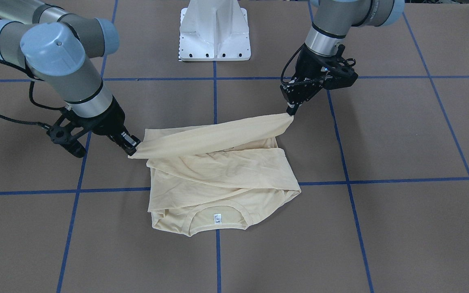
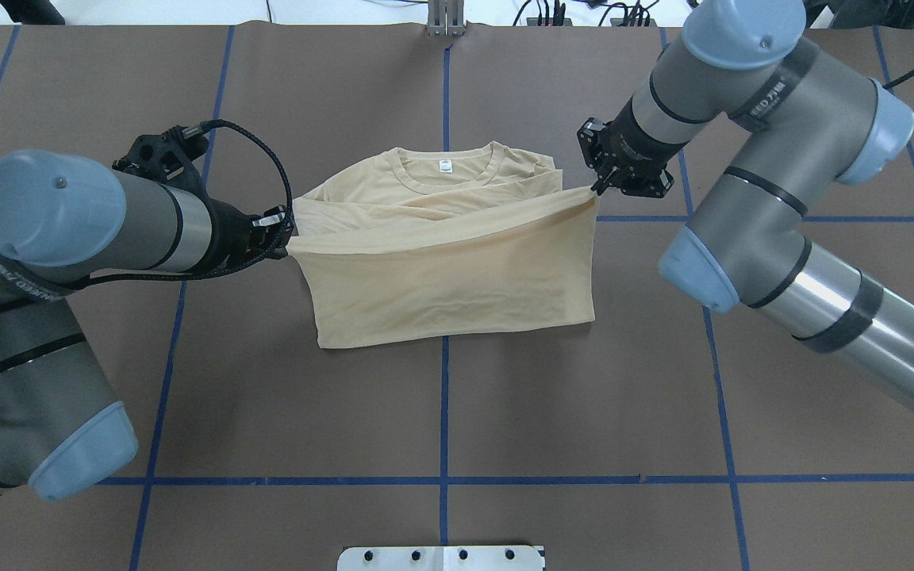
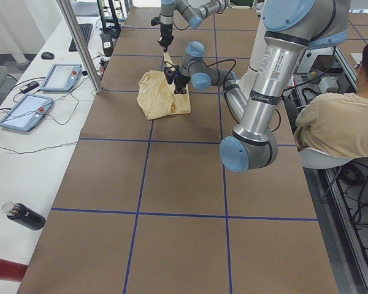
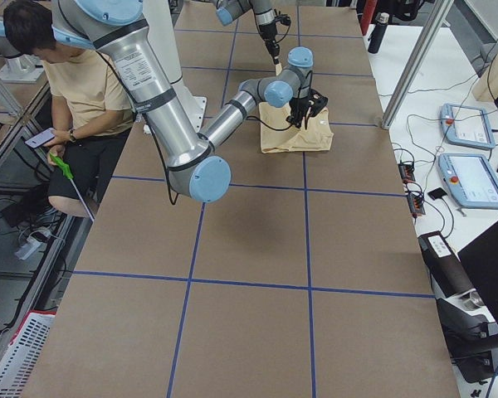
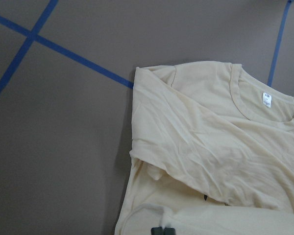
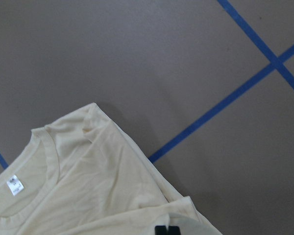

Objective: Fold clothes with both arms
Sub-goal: 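Lift the hem with both grippers and fold it toward the collar, then lower the folded hem onto the collar edge with both grippers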

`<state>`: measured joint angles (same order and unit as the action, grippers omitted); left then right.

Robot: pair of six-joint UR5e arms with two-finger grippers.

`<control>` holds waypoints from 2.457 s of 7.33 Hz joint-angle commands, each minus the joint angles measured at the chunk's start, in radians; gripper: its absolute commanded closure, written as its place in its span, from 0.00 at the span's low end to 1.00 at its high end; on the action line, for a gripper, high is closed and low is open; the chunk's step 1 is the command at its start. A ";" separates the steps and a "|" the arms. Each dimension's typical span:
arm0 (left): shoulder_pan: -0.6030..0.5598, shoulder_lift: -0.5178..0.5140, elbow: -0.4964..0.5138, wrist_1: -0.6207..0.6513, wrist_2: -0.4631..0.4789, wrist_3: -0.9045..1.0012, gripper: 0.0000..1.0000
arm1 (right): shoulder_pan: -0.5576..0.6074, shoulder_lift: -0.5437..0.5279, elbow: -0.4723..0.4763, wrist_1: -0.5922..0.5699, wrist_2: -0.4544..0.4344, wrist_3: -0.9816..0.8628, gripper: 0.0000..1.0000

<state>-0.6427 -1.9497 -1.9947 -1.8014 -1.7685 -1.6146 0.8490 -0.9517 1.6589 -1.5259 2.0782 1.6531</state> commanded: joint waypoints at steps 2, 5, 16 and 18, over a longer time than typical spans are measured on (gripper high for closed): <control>-0.071 -0.072 0.185 -0.115 0.001 0.064 1.00 | 0.039 0.175 -0.296 0.059 -0.024 -0.108 1.00; -0.106 -0.116 0.388 -0.276 0.008 0.064 1.00 | 0.030 0.209 -0.438 0.162 -0.064 -0.111 1.00; -0.107 -0.150 0.568 -0.417 0.060 0.065 1.00 | -0.022 0.290 -0.599 0.248 -0.124 -0.110 0.34; -0.107 -0.149 0.568 -0.417 0.060 0.065 0.78 | -0.024 0.323 -0.614 0.248 -0.138 -0.110 0.15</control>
<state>-0.7501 -2.0997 -1.4266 -2.2181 -1.7087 -1.5493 0.8265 -0.6428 1.0532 -1.2787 1.9507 1.5432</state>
